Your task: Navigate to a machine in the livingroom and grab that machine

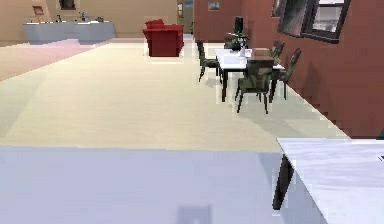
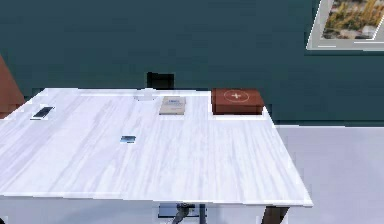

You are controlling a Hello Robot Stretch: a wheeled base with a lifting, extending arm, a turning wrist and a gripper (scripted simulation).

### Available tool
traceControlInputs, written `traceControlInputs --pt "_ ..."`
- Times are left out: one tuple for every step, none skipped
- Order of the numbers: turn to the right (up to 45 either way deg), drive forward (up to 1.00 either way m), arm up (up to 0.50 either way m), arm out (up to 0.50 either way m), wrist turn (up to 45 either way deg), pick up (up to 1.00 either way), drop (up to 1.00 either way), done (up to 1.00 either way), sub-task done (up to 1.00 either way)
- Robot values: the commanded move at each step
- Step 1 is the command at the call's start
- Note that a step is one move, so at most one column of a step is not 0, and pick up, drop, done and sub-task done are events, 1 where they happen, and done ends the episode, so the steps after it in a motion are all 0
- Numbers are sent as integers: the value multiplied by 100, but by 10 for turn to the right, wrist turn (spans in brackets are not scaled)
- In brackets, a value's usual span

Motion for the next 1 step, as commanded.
traceControlInputs --pt "0 0 0 0 450 0 0 0 0"
